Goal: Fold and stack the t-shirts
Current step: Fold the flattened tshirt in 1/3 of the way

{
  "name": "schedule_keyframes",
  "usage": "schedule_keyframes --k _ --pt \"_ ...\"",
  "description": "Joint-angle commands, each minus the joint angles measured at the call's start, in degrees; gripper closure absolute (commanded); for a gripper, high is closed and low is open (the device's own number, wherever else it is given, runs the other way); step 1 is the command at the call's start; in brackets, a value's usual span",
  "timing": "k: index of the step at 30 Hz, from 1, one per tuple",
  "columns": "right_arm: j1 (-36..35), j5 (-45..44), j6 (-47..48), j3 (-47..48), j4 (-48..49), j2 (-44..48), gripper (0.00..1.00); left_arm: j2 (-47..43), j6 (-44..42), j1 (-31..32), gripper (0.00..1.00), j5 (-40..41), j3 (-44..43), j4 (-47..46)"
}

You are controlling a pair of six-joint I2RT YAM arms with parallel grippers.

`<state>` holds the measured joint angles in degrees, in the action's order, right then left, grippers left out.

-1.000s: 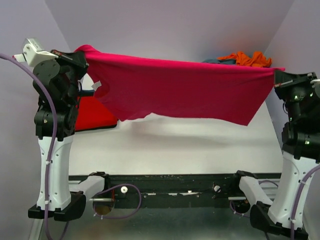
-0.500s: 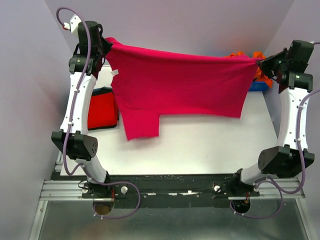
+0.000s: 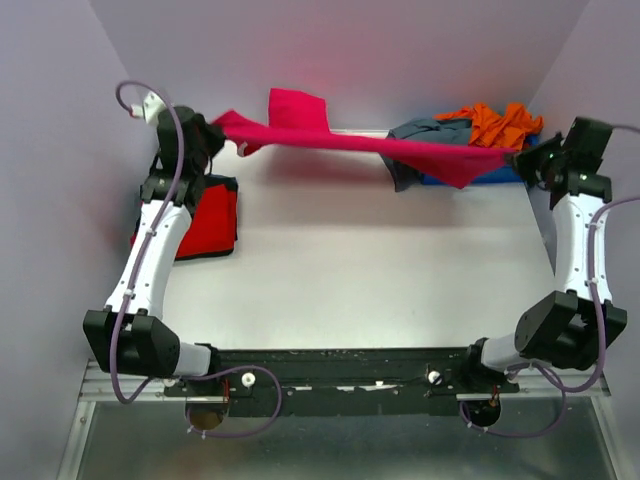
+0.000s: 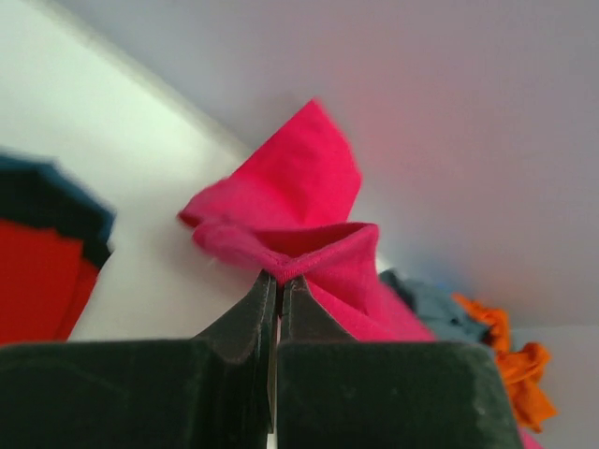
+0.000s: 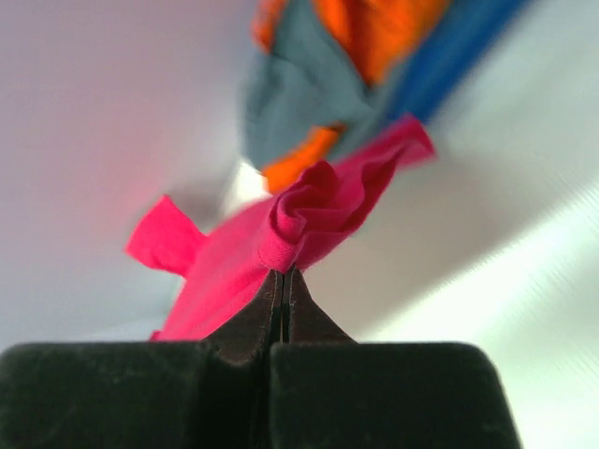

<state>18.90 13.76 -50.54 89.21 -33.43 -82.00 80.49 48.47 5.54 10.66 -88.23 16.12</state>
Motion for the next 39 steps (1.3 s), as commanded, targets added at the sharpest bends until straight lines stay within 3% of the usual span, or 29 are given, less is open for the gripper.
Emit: schedule_keyframes --k 1,5,15,19,25,26,28,30,33,36,37,38,39 --pt "1.76 0.13 0.53 -15.26 3.27 2.89 0.99 -6.55 2.77 -0.97 1.00 1.47 18.83 -7.68" --pt "2.11 -1.80 0.36 -27.75 5.22 7.54 0.99 -15.43 4.61 -0.97 1.00 2.17 35.45 -10.05" --pt "2.20 -10.23 -0.16 -48.24 -1.19 20.37 0.99 -38.19 7.07 -0.97 1.00 -0.98 61.04 -3.21" --pt "2.20 -13.49 -1.92 -54.12 -5.50 27.48 0.99 -46.63 9.53 -0.97 1.00 -3.18 67.73 2.50" --pt "2.20 -13.49 -4.39 -62.48 -11.38 42.33 0.98 -57.01 13.23 -0.97 1.00 -0.90 69.59 14.19" --pt "2.20 -13.50 -4.65 -63.62 -12.44 45.05 0.94 -57.89 13.84 -0.97 1.00 -0.46 69.77 15.42" --pt "2.20 -12.89 -4.30 -65.47 -14.11 49.80 0.73 -59.13 15.24 -0.97 0.91 -0.02 70.47 17.36" --pt "2.20 -11.31 -2.11 -66.97 -15.34 54.29 0.45 -60.01 15.60 -0.97 0.66 -0.11 71.17 17.98" --pt "2.29 -10.25 -0.88 -66.45 -20.43 60.53 0.34 -61.41 15.34 -0.88 0.35 1.12 70.91 19.21" --pt "2.20 -10.94 -0.34 -64.96 -21.68 67.12 0.30 -62.29 14.47 -0.88 0.23 2.08 69.78 18.77" --pt "2.20 -11.56 0.18 -63.82 -20.72 68.80 0.19 -62.03 13.50 -0.88 0.22 2.87 68.72 18.60" --pt "2.20 -11.30 1.49 -62.76 -18.62 70.29 0.00 -61.42 12.28 -0.88 0.18 4.27 67.23 18.25" --pt "2.20 -9.56 3.59 -62.06 -15.82 70.65 0.00 -60.46 10.18 -0.88 0.14 5.07 65.57 17.55"
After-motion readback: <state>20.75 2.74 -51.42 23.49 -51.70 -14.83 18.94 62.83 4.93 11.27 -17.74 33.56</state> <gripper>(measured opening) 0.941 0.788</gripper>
